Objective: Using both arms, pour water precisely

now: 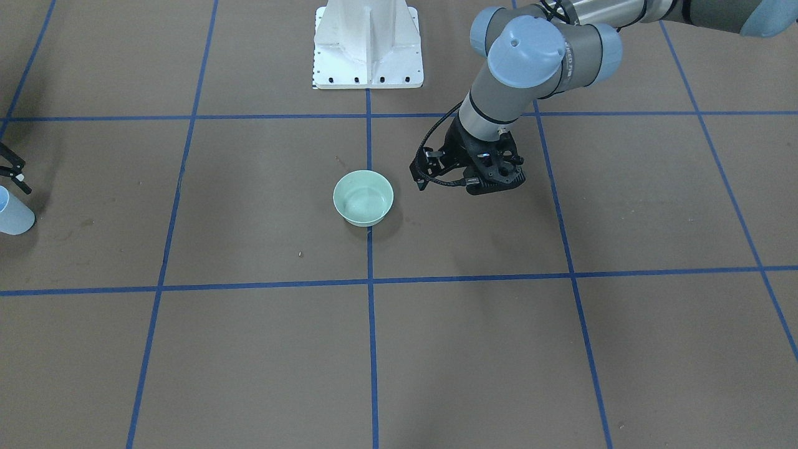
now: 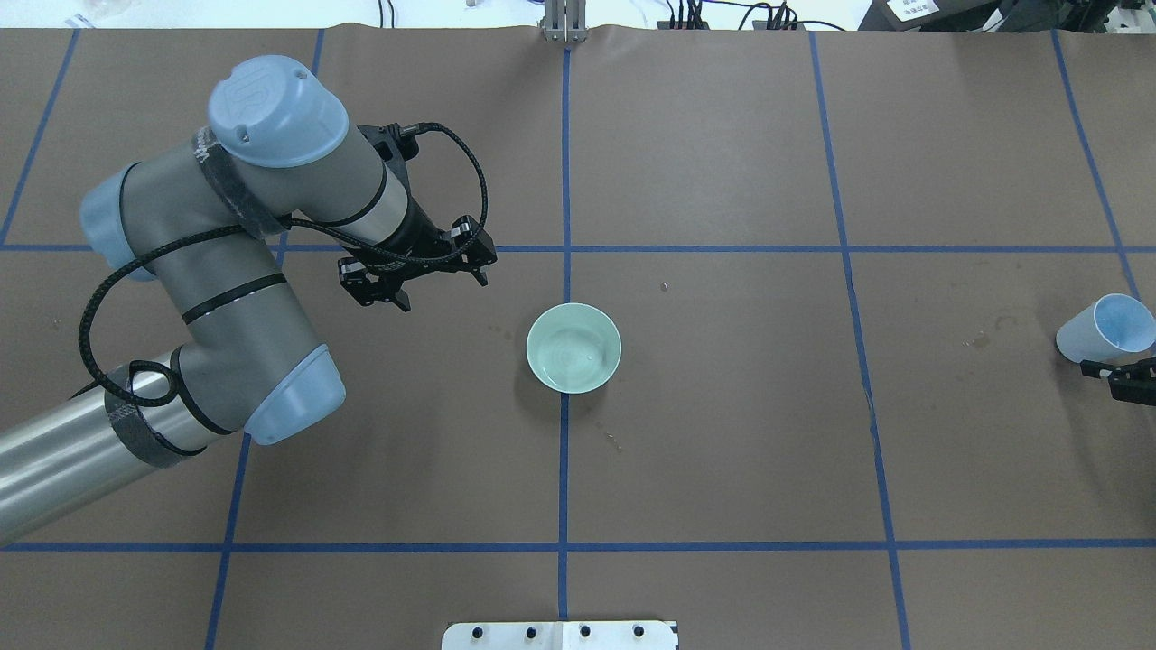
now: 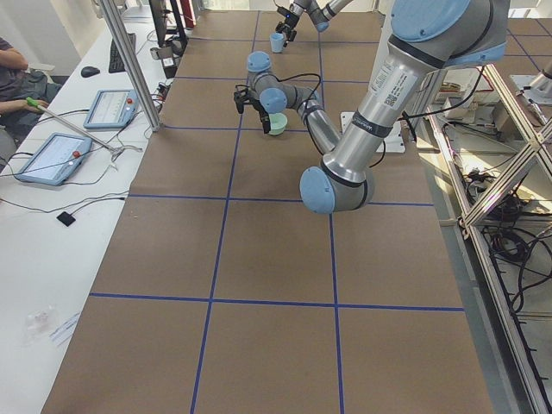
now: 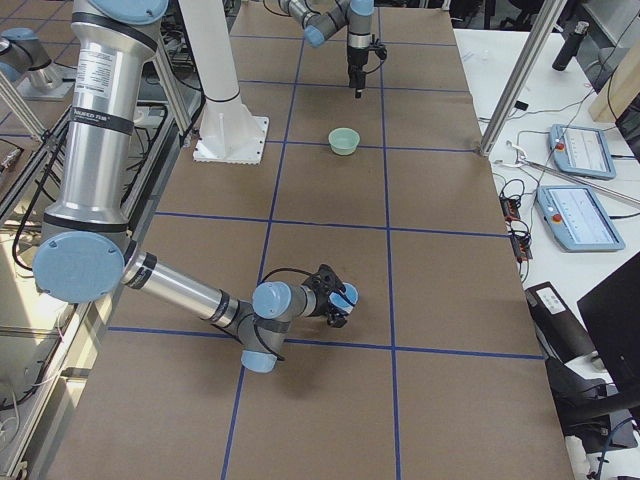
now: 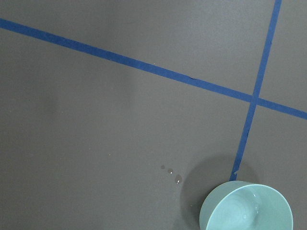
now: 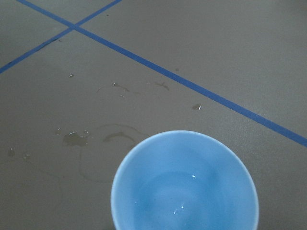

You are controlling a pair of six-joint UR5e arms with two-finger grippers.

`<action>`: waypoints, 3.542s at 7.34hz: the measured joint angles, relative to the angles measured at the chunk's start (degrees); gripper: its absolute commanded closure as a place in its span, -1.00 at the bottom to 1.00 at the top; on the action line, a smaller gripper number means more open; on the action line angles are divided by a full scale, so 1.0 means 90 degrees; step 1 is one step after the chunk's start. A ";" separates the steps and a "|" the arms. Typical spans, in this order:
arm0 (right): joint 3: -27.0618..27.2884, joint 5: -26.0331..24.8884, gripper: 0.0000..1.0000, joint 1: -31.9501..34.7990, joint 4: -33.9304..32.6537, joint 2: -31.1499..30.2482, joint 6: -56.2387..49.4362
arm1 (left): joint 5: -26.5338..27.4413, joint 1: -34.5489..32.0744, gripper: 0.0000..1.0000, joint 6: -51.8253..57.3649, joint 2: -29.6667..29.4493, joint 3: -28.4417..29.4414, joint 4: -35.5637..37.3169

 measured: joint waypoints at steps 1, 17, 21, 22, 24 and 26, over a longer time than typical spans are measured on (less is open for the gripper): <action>-0.0029 -0.0001 -0.95 -0.0014 0.0004 0.0012 -0.0006 | 0.0001 -0.0010 -1.00 0.0002 0.0008 -0.0002 0.0000; -0.0077 -0.0311 0.19 -0.0022 0.0243 0.0056 0.0016 | -0.0006 -0.0079 -1.00 0.0013 0.0068 -0.0126 0.0159; 0.0240 -0.0276 0.65 -0.0011 0.0198 0.0102 0.0028 | -0.0015 -0.0099 -1.00 0.0013 0.0068 -0.0282 0.0281; 0.0496 -0.0256 0.69 -0.0007 0.0036 0.0136 0.0042 | -0.0024 -0.0140 -1.00 0.0018 0.0068 -0.0327 0.0283; 0.1239 -0.0240 0.77 -0.0020 -0.0836 0.0265 0.0054 | -0.0075 -0.0350 -1.00 0.0315 0.0152 -0.0419 0.0286; 0.2000 -0.0235 0.79 -0.0238 -0.2060 0.0606 0.0049 | -0.0108 -0.0528 -1.00 0.0970 0.0312 -0.0448 0.0318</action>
